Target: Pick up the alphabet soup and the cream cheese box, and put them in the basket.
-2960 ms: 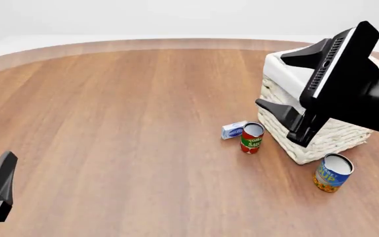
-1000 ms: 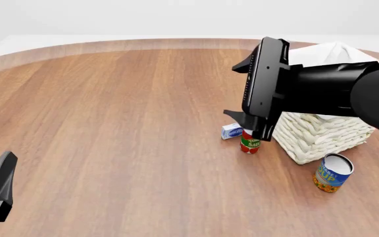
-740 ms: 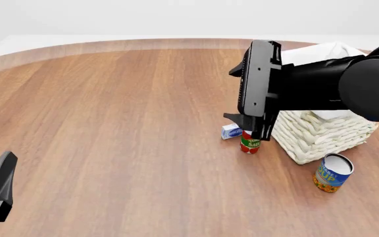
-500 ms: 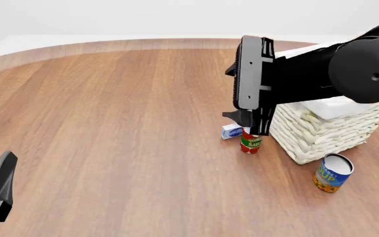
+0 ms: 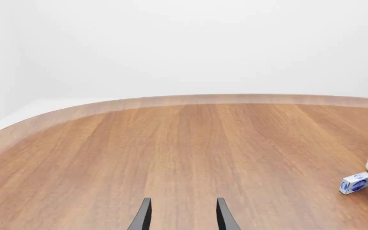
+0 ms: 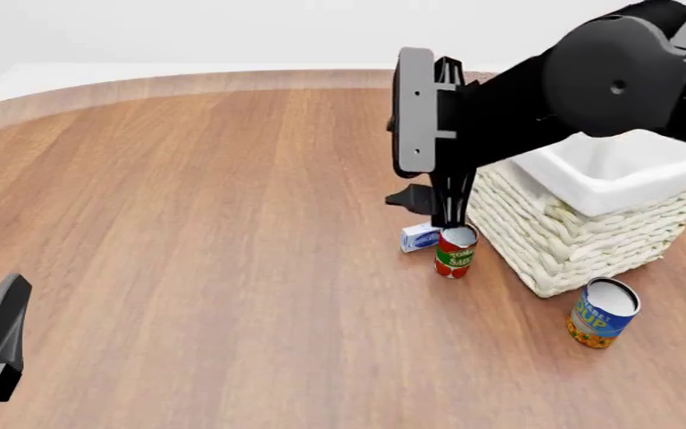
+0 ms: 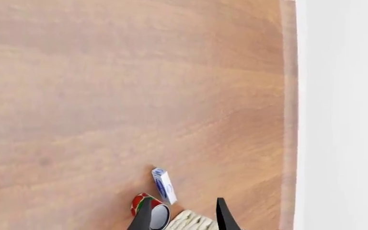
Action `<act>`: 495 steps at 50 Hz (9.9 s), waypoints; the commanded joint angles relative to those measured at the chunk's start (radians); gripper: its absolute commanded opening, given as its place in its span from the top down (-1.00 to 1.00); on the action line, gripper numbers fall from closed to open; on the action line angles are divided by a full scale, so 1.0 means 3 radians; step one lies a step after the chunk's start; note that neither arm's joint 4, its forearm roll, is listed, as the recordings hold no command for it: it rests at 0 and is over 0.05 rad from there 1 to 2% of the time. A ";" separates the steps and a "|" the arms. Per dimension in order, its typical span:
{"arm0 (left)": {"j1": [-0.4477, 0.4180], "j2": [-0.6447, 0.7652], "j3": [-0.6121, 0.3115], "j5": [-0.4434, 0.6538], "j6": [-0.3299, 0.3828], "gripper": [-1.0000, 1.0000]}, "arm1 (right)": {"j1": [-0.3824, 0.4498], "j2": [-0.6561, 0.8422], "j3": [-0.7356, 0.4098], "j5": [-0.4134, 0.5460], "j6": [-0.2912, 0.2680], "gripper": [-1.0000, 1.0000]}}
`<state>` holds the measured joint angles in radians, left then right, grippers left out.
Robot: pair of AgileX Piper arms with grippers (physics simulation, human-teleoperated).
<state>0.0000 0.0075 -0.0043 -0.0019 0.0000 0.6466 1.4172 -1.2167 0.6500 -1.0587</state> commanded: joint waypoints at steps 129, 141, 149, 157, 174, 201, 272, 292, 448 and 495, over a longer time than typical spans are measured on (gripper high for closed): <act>0.0000 0.0000 0.0000 0.0000 0.0000 -1.00 | -0.0511 0.1390 -0.0672 0.0434 -0.0728 -1.00; 0.0000 0.0000 0.0000 0.0000 0.0000 -1.00 | -0.0427 0.1363 -0.0585 0.0414 -0.0689 -1.00; 0.0000 0.0000 0.0000 0.0000 0.0000 -1.00 | -0.0468 0.1445 -0.0698 0.0530 -0.0759 -1.00; 0.0000 0.0000 0.0000 0.0000 0.0000 -1.00 | -0.0482 0.1531 -0.0779 0.0616 -0.0806 -1.00; 0.0000 0.0000 0.0000 0.0000 0.0000 -1.00 | -0.0499 0.1715 -0.1013 0.0810 -0.0884 -1.00; 0.0000 0.0000 0.0000 0.0000 0.0000 -1.00 | -0.0673 0.2130 -0.1443 0.1031 -0.1133 -1.00; 0.0000 0.0000 0.0000 0.0000 0.0000 -1.00 | -0.0563 0.2419 -0.1620 0.1130 -0.1030 -1.00; 0.0000 0.0000 0.0000 0.0000 0.0000 -1.00 | -0.0618 0.2497 -0.1621 0.1140 -0.1087 -1.00; 0.0000 0.0000 0.0000 0.0000 0.0000 -1.00 | -0.0649 0.2705 -0.2015 0.1196 -0.1601 1.00; 0.0000 0.0000 0.0000 0.0000 0.0000 -1.00 | -0.0421 0.2479 -0.2237 0.1012 -0.1033 1.00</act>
<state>0.0000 0.0075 -0.0043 -0.0019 0.0000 0.5010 2.1747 -1.8592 0.9632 -1.4406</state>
